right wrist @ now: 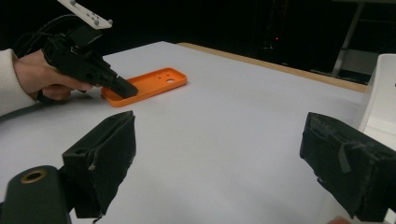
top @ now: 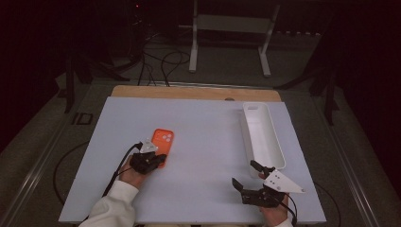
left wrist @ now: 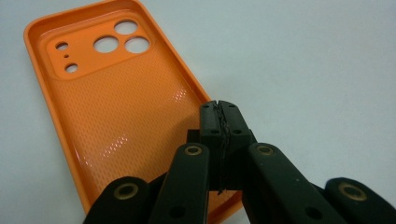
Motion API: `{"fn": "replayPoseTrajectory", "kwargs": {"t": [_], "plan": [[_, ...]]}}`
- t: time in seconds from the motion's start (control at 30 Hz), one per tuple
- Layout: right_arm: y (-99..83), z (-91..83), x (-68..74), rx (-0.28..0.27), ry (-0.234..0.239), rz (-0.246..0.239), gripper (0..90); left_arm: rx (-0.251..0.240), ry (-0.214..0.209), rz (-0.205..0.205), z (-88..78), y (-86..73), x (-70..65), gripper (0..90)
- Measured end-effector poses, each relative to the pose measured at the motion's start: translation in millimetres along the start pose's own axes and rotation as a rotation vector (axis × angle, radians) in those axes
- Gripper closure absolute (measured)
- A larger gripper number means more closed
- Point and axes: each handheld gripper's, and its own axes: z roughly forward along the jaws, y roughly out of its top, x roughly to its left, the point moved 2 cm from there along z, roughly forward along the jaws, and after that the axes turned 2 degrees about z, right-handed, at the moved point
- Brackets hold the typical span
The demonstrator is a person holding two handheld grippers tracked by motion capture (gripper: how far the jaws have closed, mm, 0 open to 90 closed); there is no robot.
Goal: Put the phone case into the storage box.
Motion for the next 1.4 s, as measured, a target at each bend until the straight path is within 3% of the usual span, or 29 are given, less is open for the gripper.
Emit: {"fn": "replayPoseTrajectory", "kwargs": {"t": [0.13,0.37,0.67,1.03,1.13,1.4], "plan": [[0.1,-0.3,0.0,0.001,-0.002,0.001,10.6,-0.004,0.009,-0.004,-0.1,0.3,-0.7,89.2],[0.2,-0.8,-1.0,-0.002,-0.005,0.005,10.6,-0.031,0.033,-0.008,-8.4,2.9,0.8,79.5],[0.3,-0.8,-0.9,-0.003,-0.006,0.001,10.6,-0.109,0.070,-0.019,-33.4,5.2,0.3,66.9],[0.7,-1.3,-1.9,-0.009,-0.006,0.002,10.6,-0.207,0.063,-0.048,-71.8,-4.5,-1.7,54.6],[0.7,-1.3,-2.7,-0.010,-0.009,0.004,10.5,-0.221,0.082,-0.058,-81.8,-9.7,-2.8,46.2],[1.6,-2.7,-4.3,-0.012,-0.016,0.009,10.5,-0.236,0.179,-0.077,-104.0,-26.2,-5.2,14.6]]}}
